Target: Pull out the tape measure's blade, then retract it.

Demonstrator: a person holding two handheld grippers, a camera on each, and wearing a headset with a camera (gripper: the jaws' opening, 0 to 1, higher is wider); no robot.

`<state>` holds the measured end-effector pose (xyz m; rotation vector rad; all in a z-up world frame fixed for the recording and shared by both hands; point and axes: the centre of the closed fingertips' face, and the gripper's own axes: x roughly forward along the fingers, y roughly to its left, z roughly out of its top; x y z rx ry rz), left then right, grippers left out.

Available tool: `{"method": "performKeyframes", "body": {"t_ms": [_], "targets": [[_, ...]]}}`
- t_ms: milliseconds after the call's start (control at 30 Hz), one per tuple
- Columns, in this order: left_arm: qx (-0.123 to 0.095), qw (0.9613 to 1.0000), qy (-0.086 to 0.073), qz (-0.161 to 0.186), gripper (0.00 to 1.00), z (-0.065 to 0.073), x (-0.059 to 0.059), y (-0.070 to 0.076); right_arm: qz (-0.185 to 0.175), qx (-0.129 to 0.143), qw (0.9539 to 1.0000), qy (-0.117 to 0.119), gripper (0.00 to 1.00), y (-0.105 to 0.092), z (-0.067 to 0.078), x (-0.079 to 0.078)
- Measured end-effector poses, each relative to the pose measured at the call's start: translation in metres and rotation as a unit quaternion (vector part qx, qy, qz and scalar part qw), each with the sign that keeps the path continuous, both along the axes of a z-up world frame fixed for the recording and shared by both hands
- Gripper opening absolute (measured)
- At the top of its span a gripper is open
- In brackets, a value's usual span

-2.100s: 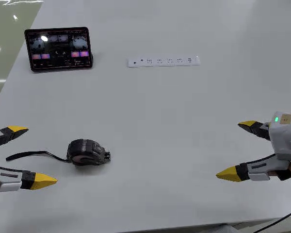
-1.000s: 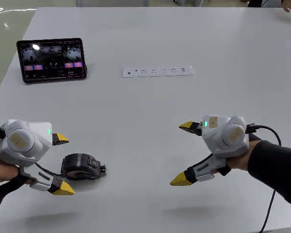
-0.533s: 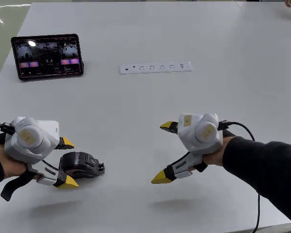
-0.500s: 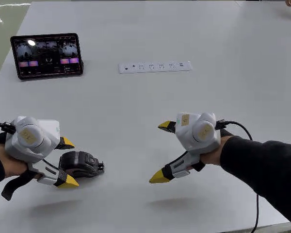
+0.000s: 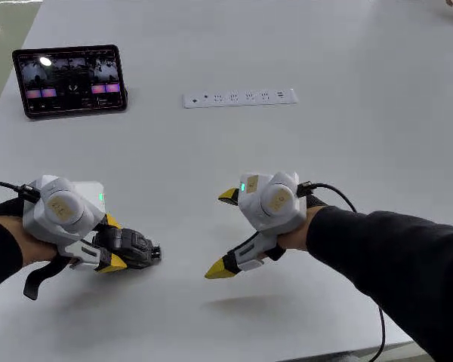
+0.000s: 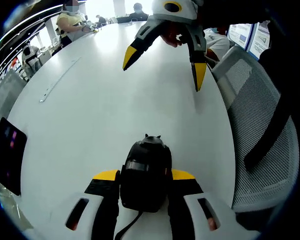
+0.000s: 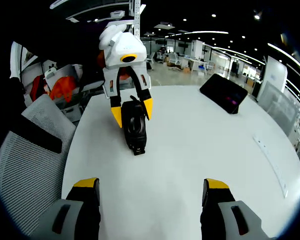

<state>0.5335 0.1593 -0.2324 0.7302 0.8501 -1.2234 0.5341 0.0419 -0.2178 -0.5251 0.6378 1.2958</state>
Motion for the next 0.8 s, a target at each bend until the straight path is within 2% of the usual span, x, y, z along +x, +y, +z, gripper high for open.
{"method": "performKeyframes", "body": {"t_ms": [133,233,267,367,633,800], "targets": [[-0.003,1.0,-0.004,0.004,0.32,-0.001,-0.001,-0.001,0.01,-0.002,0.9999,0.004,0.82,0.014,-0.004,-0.001],[-0.007,0.9999,-0.004,0.007,0.32,-0.001,-0.001,-0.001,0.027,-0.011,0.9992,0.026,0.81,0.023,-0.015,-0.008],[-0.008,0.9999,-0.006,0.006,0.32,-0.001,-0.001,-0.001,0.039,-0.022,0.9987,0.025,0.8,0.026,-0.021,-0.009],[-0.008,0.9999,-0.008,0.007,0.32,-0.001,-0.001,-0.002,0.046,-0.032,0.9982,0.02,0.73,0.034,-0.03,-0.01],[-0.005,0.9999,-0.01,0.009,0.32,-0.002,0.0,-0.001,0.067,-0.023,0.9973,0.02,0.62,0.061,-0.031,-0.012],[-0.003,0.9999,-0.01,0.008,0.32,-0.003,0.001,-0.001,0.082,-0.03,0.9961,0.015,0.53,0.07,-0.038,-0.013]]}}
